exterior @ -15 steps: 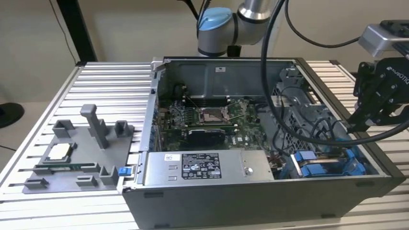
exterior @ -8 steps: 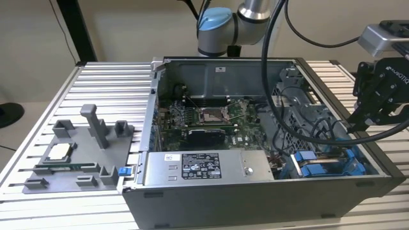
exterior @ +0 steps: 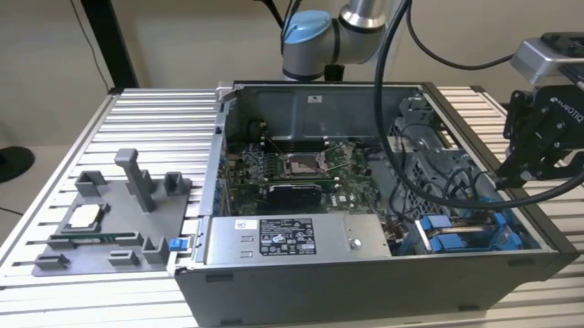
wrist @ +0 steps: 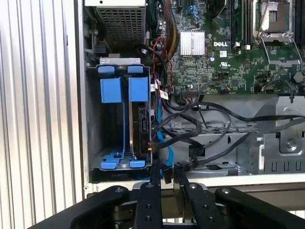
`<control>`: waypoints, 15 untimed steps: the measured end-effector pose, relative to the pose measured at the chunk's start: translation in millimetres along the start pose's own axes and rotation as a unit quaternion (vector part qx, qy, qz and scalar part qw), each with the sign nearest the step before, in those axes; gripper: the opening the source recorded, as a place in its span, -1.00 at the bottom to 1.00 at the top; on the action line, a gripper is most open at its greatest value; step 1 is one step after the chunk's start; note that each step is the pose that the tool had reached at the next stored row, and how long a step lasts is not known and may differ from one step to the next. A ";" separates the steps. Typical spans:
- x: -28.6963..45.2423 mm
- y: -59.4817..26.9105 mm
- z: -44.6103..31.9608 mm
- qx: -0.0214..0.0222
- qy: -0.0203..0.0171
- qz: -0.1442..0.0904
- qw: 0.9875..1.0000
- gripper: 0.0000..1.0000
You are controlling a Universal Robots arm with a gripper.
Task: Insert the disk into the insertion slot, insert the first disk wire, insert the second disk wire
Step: 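Insert the second disk wire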
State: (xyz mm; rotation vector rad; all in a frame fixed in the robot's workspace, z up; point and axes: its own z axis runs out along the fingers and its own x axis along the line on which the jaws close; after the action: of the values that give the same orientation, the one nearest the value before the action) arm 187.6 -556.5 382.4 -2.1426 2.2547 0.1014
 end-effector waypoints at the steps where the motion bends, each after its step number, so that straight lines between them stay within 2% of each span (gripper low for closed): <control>1: 0.0 -0.6 0.3 0.000 0.000 0.000 1.000 1.00; 15: 0.5 -1.6 8.2 0.000 0.000 -0.003 1.000 1.00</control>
State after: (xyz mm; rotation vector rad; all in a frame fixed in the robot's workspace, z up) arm 189.0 -556.5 374.1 -2.1496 2.2480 0.1016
